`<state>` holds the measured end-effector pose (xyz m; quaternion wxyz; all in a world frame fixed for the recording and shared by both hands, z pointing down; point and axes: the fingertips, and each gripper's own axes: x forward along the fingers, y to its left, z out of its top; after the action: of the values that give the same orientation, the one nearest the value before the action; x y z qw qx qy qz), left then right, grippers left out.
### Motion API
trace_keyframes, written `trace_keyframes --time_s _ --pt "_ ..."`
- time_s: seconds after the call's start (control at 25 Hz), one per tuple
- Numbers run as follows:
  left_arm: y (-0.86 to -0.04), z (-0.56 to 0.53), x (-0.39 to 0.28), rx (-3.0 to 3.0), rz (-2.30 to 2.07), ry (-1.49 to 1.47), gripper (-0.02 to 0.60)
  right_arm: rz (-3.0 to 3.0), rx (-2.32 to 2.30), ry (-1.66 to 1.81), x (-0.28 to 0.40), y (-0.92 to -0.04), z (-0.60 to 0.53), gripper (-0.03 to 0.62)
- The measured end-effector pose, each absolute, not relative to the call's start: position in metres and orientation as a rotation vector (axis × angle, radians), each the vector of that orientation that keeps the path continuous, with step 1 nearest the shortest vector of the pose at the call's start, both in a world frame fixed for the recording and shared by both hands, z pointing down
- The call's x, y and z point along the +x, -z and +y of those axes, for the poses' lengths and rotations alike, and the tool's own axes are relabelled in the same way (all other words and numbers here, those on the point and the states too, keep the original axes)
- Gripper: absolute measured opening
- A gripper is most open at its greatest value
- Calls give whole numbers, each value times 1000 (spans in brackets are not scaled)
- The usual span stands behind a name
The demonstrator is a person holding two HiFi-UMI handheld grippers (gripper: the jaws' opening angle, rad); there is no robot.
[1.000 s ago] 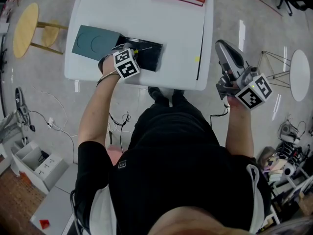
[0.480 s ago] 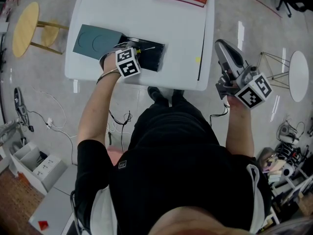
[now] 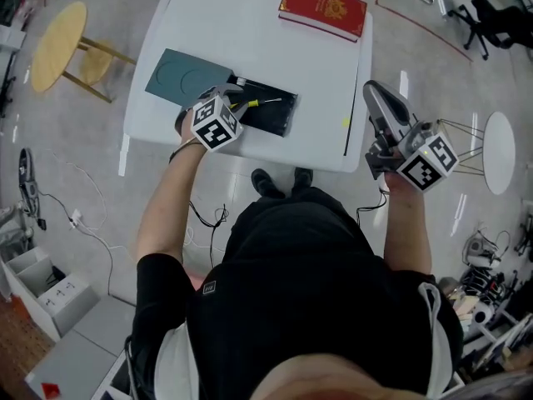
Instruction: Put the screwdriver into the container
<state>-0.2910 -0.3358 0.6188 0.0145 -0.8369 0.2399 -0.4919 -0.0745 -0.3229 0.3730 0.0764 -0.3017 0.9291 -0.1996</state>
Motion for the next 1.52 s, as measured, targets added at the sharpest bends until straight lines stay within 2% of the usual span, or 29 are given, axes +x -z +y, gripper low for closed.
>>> trace_keyframes --time_s 0.36,0.56,0.8,1.28,1.52 --pt "-538 -316 -316 -2772 1086 1178 109 2841 -735 540 -123 -342 -315 31" --pt "-496 -303 -321 -2810 1318 994 106 2860 -611 534 -125 -338 -315 31" --pt "-472 -286 -306 -2756 1567 873 94 2880 -508 552 -91 -341 -316 31" --pt "-427 -246 -234 -2631 1926 553 77 2892 -351 567 -4 -341 -307 31" --pt "-398 -219 -217 -2546 2038 447 71 2905 -284 570 11 -339 -303 31"
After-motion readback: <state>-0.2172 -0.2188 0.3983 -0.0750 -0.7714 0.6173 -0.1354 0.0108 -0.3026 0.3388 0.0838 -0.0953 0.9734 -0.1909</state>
